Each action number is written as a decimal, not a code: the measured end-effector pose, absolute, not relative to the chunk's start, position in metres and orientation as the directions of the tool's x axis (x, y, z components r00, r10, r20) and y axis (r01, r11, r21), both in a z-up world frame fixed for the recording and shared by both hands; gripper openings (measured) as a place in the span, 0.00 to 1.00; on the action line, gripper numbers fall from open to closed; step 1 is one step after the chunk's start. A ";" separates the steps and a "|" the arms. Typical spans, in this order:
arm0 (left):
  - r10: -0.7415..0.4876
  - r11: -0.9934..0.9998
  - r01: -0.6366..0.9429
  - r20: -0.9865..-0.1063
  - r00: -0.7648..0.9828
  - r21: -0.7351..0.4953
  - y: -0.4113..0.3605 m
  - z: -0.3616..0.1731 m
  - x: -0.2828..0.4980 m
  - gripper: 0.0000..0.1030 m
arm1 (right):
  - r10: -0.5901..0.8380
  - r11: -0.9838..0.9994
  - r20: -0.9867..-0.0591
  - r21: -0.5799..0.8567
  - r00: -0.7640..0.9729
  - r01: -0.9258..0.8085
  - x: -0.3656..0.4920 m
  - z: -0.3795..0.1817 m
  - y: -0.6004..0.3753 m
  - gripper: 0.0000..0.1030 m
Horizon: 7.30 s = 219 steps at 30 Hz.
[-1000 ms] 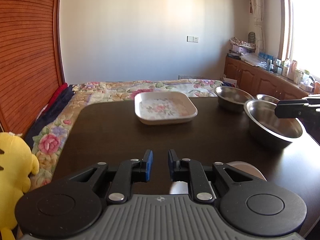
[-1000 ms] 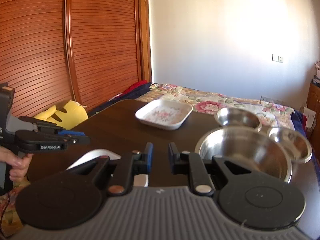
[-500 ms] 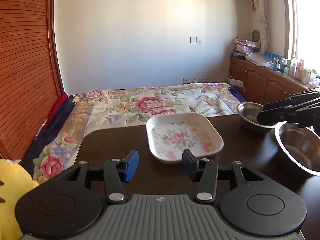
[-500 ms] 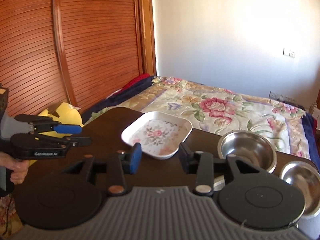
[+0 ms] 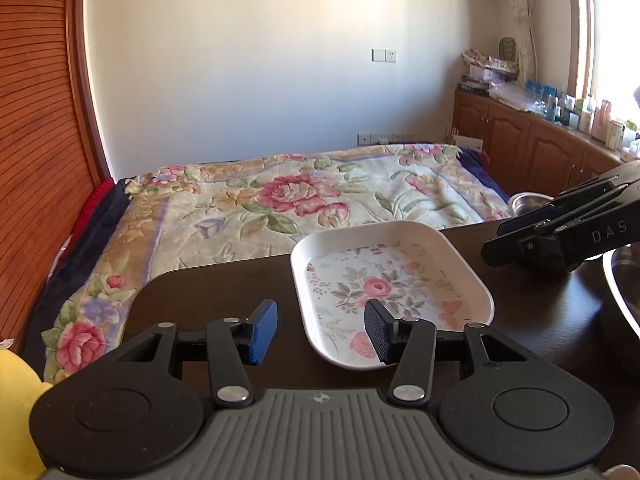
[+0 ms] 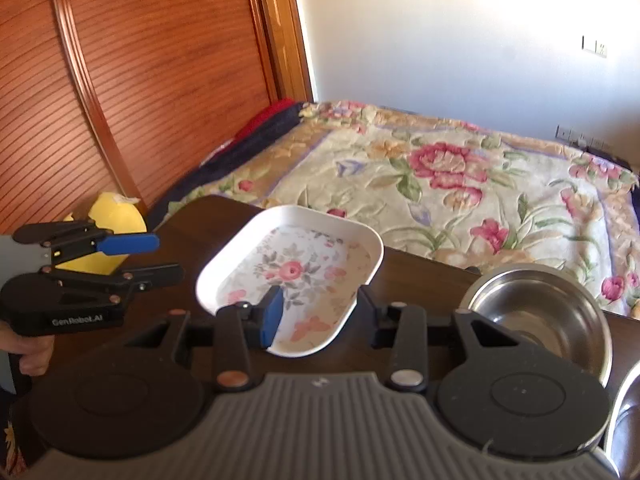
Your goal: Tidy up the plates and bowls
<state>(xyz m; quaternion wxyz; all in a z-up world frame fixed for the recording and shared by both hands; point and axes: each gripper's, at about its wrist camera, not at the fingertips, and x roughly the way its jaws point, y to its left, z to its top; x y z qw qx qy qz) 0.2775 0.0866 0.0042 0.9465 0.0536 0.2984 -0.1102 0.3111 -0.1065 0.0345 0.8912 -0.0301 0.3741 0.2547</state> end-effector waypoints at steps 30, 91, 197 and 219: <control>-0.204 0.969 0.245 -0.617 0.760 -0.018 0.090 -0.025 0.321 0.18 | 0.389 0.866 -0.788 0.136 0.477 -0.481 0.367 -0.001 -0.097 0.19; -0.259 0.956 0.294 -0.517 0.816 -0.015 0.062 0.053 0.123 0.17 | 0.432 0.858 -0.677 0.104 0.596 -0.504 0.203 0.063 -0.140 0.15; -0.274 0.957 0.284 -0.482 0.832 -0.054 0.018 0.016 0.081 0.27 | 0.366 0.924 -0.411 0.053 0.835 -0.379 0.109 0.038 -0.193 0.17; -0.296 0.945 0.325 -0.500 0.814 -0.031 -0.071 0.010 0.156 0.75 | 0.252 0.966 -0.283 0.123 0.925 -0.226 0.172 0.012 -0.302 0.49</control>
